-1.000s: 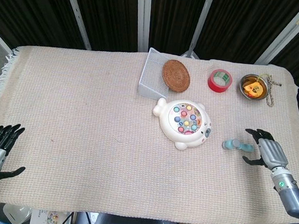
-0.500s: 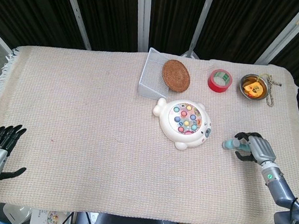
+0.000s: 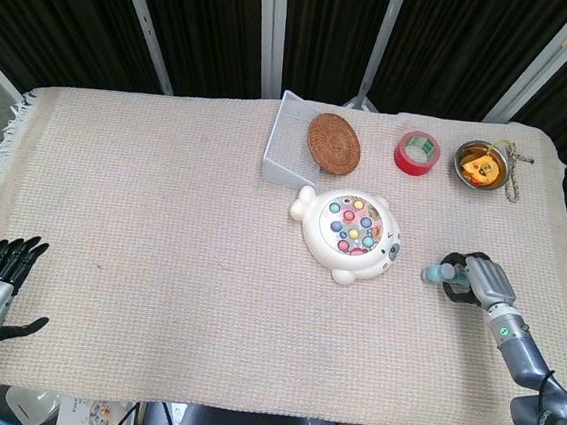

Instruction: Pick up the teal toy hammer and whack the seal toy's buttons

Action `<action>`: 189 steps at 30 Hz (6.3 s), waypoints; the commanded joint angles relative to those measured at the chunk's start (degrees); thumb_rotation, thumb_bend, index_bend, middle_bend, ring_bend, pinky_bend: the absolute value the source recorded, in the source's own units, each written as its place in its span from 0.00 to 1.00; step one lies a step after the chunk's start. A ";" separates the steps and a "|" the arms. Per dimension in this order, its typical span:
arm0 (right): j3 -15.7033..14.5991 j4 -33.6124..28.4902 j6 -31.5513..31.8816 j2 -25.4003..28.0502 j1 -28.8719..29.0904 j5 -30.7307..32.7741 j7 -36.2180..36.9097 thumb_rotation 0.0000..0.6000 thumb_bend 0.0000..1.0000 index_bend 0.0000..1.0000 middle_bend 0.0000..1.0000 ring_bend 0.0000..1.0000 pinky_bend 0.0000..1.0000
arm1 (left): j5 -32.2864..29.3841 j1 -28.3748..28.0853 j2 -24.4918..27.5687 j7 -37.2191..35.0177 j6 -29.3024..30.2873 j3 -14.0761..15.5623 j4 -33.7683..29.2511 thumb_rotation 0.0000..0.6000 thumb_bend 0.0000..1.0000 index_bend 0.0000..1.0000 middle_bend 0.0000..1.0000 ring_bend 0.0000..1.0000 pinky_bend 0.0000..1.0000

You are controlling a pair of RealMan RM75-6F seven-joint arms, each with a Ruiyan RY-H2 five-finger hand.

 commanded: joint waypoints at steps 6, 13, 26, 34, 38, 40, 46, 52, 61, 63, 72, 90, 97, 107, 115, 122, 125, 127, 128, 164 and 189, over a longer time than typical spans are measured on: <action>-0.46 0.78 0.57 -0.39 -0.01 -0.45 0.85 1.00 0.48 0.44 0.41 0.28 0.16 | -0.09 0.00 -0.06 0.32 -0.08 0.01 -0.26 1.00 0.05 0.00 0.00 0.00 0.00; -0.76 1.03 0.84 -0.46 0.15 -0.74 1.23 1.00 0.50 0.46 0.43 0.30 0.17 | -0.14 0.02 -0.02 0.69 -0.06 -0.02 -0.54 1.00 0.05 0.00 0.00 0.00 0.00; -0.82 0.70 0.72 -0.59 0.58 -0.45 0.61 1.00 0.50 0.47 0.44 0.31 0.18 | -0.59 -0.10 -0.24 0.83 -0.52 -0.06 -0.43 1.00 0.05 0.00 0.00 0.00 0.00; -0.53 -0.12 0.32 -0.59 1.07 0.17 -0.65 1.00 0.52 0.49 0.46 0.33 0.19 | -1.10 -0.27 -0.45 0.65 -1.01 -0.16 -0.14 1.00 0.05 0.00 0.00 0.00 0.00; -0.47 -0.19 0.21 -0.70 1.11 0.53 -1.13 1.00 0.53 0.50 0.47 0.34 0.19 | -1.27 -0.29 -0.49 0.50 -1.11 -0.18 0.02 1.00 0.05 0.00 0.00 0.00 0.00; -0.47 -0.19 0.18 -0.72 1.09 0.68 -1.27 1.00 0.55 0.51 0.47 0.34 0.19 | -1.33 -0.34 -0.52 0.47 -1.23 -0.18 0.06 1.00 0.05 0.00 0.00 0.00 0.00; -0.54 -0.06 0.03 -0.78 0.97 0.97 -1.28 1.00 0.58 0.54 0.49 0.36 0.21 | -1.39 -0.48 -0.64 0.42 -1.47 -0.18 0.13 1.00 0.05 0.00 0.00 0.00 0.00; -0.57 0.33 0.56 -1.03 0.77 0.90 -0.88 1.00 0.60 0.60 0.53 0.40 0.24 | -1.45 -0.51 -0.68 0.40 -1.53 -0.18 0.17 1.00 0.05 0.00 0.00 0.00 0.00; -0.14 0.55 4.67 -1.63 -0.30 -0.07 1.46 1.00 0.65 0.73 0.63 0.50 0.35 | -1.51 -0.57 -0.74 0.08 -1.60 -0.19 0.39 1.00 0.05 0.00 0.00 0.00 0.00; -0.03 0.67 6.33 -1.79 -0.65 -0.58 2.06 1.00 0.67 0.75 0.65 0.52 0.37 | -1.45 -0.58 -0.77 -0.01 -1.59 -0.17 0.49 1.00 0.05 0.00 0.00 0.00 0.00; 1.22 -3.42 13.32 0.01 -0.01 -3.80 0.93 1.00 0.75 0.87 0.74 0.61 0.50 | -1.12 -0.89 -0.88 0.06 -1.83 -0.18 0.55 1.00 0.05 0.00 0.00 0.00 0.00; 5.55 -15.34 6.39 4.26 9.52 -1.59 -19.69 1.00 0.78 0.94 0.79 0.66 0.53 | -1.97 -1.65 -1.02 0.56 -3.12 -0.43 0.44 1.00 0.05 0.00 0.00 0.00 0.00; 5.60 -16.03 2.88 3.60 11.68 0.96 -26.41 1.00 0.78 0.94 0.79 0.66 0.53 | -2.61 -1.71 -1.26 -0.06 -3.57 -0.42 1.03 1.00 0.05 0.00 0.00 0.00 0.00; 5.09 -16.21 0.19 2.61 12.88 4.13 -31.90 1.00 0.78 0.95 0.80 0.67 0.53 | -2.99 -2.04 -1.55 -0.83 -4.06 -0.56 1.76 1.00 0.05 0.00 0.00 0.00 0.00; 5.36 -17.02 0.41 2.76 12.93 6.39 -34.18 1.00 0.78 0.95 0.80 0.67 0.53 | -3.16 -2.15 -1.80 -1.61 -4.15 -0.63 2.50 1.00 0.05 0.00 0.00 0.00 0.00; 5.93 -19.57 1.09 4.48 13.03 7.34 -35.33 1.00 0.78 0.95 0.80 0.67 0.53 | -3.05 -2.35 -1.97 -1.99 -4.25 -0.67 2.83 1.00 0.05 0.00 0.00 0.00 0.00; 5.75 -19.75 0.78 4.41 13.12 7.94 -35.80 1.00 0.78 0.95 0.80 0.67 0.53 | -3.11 -2.39 -2.01 -2.08 -4.31 -0.66 2.93 1.00 0.05 0.00 0.00 0.00 0.00; 5.50 -19.41 0.28 4.06 13.24 8.39 -36.04 1.00 0.78 0.95 0.80 0.67 0.53 | -3.20 -2.40 -2.00 -2.09 -4.36 -0.66 2.98 1.00 0.05 0.00 0.00 0.00 0.00; 5.45 -19.21 0.11 3.87 13.31 8.59 -36.11 1.00 0.78 0.95 0.80 0.67 0.53 | -3.24 -2.40 -2.00 -2.09 -4.37 -0.66 3.00 1.00 0.05 0.00 0.00 0.00 0.00; 1.42 -12.30 4.88 4.00 5.91 5.96 -20.89 1.00 0.78 0.90 0.80 0.62 0.53 | -2.28 -1.80 -1.25 -0.28 -2.76 -0.20 1.12 1.00 0.05 0.00 0.00 0.00 0.00; -2.73 9.49 5.18 -6.26 4.21 -1.98 -1.20 1.00 0.78 0.79 0.73 0.53 0.42 | -2.03 -0.98 -0.24 2.49 -1.69 0.06 -1.64 1.00 0.05 0.00 0.00 0.00 0.00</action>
